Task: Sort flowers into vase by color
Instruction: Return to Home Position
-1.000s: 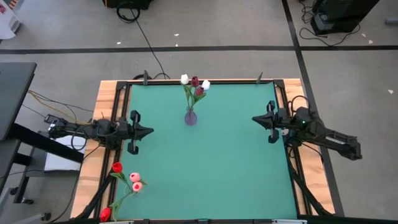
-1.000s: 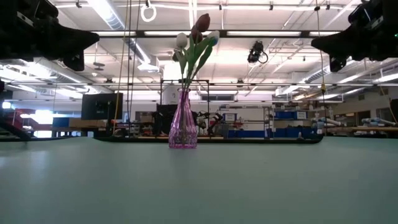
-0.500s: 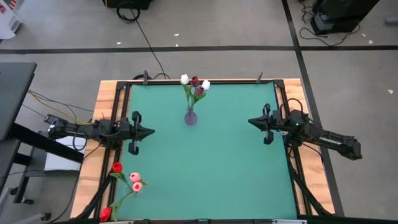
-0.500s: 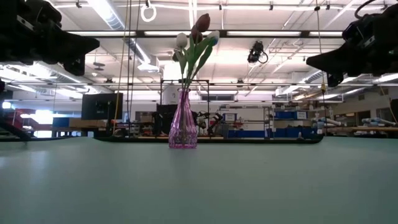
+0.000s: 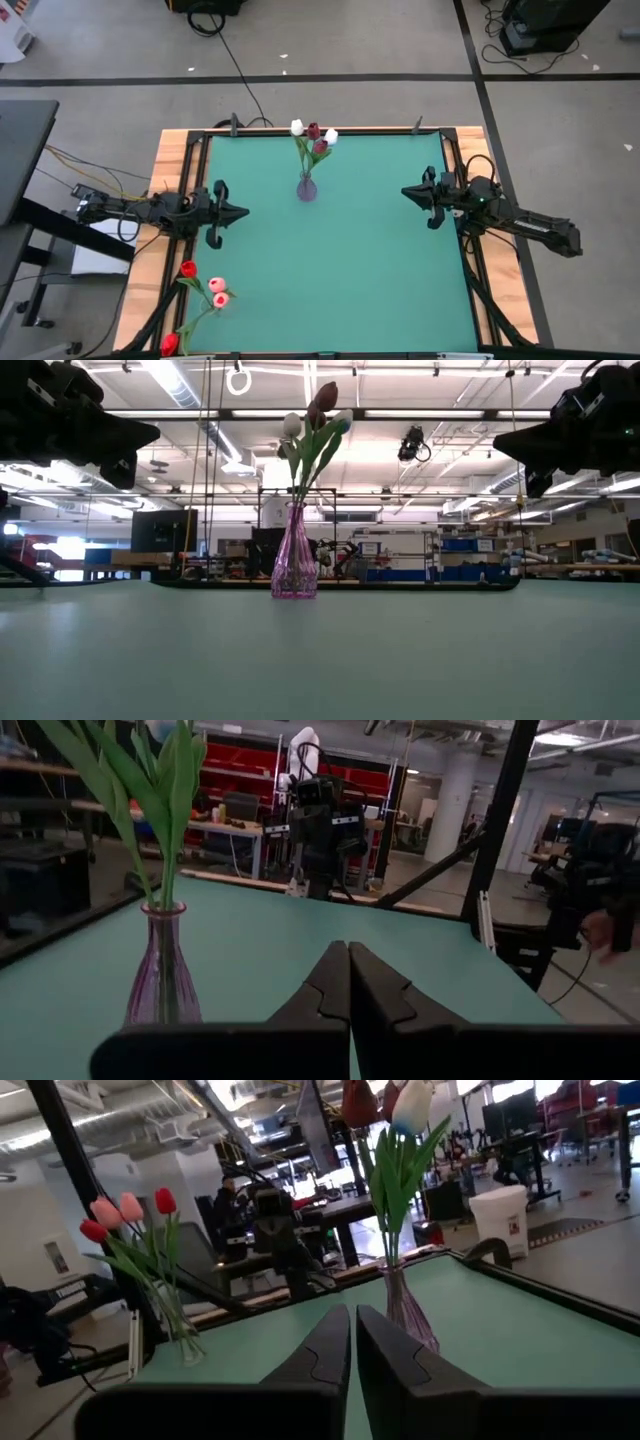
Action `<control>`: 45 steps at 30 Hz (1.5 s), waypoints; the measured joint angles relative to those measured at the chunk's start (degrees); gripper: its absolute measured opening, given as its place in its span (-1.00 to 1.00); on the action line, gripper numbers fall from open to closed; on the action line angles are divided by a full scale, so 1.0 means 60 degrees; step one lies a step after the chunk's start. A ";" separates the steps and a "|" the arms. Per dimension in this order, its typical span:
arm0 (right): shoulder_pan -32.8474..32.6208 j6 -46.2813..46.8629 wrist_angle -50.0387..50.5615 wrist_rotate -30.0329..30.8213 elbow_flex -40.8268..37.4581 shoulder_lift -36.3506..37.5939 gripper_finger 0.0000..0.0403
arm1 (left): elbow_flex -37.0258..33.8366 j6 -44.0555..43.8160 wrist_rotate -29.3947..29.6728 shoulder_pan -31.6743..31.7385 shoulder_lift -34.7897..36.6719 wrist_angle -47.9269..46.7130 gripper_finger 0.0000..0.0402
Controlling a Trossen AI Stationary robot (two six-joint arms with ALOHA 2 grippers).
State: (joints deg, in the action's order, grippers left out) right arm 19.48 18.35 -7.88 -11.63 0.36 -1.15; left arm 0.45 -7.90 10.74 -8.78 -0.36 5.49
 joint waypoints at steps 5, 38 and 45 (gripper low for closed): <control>-0.0003 -0.0055 -0.0004 -0.0001 0.0000 0.0000 -0.83 | 0.0000 -0.0547 0.0004 -0.0003 0.0000 -0.0028 -0.92; -0.0003 -0.0080 0.0000 -0.0001 0.0000 -0.0002 -0.83 | -0.0007 -0.0489 0.0007 -0.0003 0.0000 -0.0032 -0.85; -0.0001 -0.0080 -0.0001 -0.0001 0.0000 -0.0002 -0.83 | -0.0007 -0.0489 0.0011 -0.0003 0.0001 -0.0032 -0.85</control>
State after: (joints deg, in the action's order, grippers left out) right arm 19.47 17.87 -7.88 -11.64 0.36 -1.16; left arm 0.40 -10.83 10.81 -8.80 -0.36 5.30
